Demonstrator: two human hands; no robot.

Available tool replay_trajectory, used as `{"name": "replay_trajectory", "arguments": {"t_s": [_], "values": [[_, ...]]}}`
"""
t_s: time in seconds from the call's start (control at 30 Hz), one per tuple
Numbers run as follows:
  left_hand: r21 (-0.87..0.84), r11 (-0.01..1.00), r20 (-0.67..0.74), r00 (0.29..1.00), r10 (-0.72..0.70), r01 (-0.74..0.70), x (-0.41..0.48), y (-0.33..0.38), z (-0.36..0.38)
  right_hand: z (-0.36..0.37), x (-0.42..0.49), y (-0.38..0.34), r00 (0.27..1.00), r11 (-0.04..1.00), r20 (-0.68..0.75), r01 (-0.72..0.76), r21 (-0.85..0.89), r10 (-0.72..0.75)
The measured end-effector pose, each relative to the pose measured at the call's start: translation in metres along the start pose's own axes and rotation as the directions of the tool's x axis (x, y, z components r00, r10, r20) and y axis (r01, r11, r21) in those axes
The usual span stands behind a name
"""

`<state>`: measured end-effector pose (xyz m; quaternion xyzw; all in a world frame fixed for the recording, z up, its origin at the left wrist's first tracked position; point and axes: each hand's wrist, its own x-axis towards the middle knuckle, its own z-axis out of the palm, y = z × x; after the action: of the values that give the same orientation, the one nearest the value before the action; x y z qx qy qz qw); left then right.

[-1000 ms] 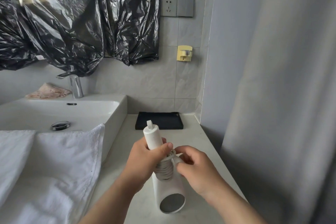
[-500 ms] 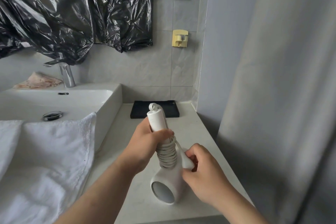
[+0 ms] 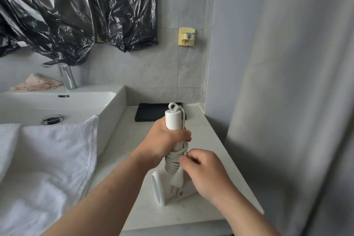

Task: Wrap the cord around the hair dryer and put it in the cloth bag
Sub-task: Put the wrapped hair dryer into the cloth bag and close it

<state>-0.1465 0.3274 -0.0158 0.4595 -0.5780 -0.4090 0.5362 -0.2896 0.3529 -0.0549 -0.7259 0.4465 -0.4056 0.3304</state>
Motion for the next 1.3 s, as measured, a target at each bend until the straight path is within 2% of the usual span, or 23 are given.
{"name": "replay_trajectory", "arguments": {"t_s": [0.2,0.5,0.87,1.03,1.2,1.3], "values": [[0.065,0.998,-0.021,1.0,-0.006,0.008,-0.003,0.002,0.001,0.002,-0.007,0.007,0.999,0.998,-0.009,-0.033,-0.048,0.032],[0.087,0.996,-0.053,0.999,0.002,0.003,-0.007,0.001,0.006,0.0,-0.015,0.017,0.996,0.981,0.079,-0.016,-0.194,0.031],[0.117,0.993,-0.027,0.999,0.023,-0.02,-0.018,0.007,0.012,-0.005,-0.027,0.012,0.991,0.957,0.103,-0.053,-0.284,0.085],[0.141,0.99,-0.068,0.998,-0.001,0.01,-0.02,0.005,0.01,-0.009,-0.032,0.005,0.99,0.895,0.097,-0.045,-0.444,0.098],[0.14,0.99,-0.072,0.997,0.028,-0.018,-0.031,-0.009,0.013,-0.02,-0.037,0.005,0.974,0.92,0.108,-0.148,-0.363,0.199],[0.086,0.996,-0.104,0.993,0.046,-0.038,-0.036,-0.014,0.014,-0.027,-0.034,0.009,0.987,0.932,0.048,-0.131,-0.339,0.156]]}}
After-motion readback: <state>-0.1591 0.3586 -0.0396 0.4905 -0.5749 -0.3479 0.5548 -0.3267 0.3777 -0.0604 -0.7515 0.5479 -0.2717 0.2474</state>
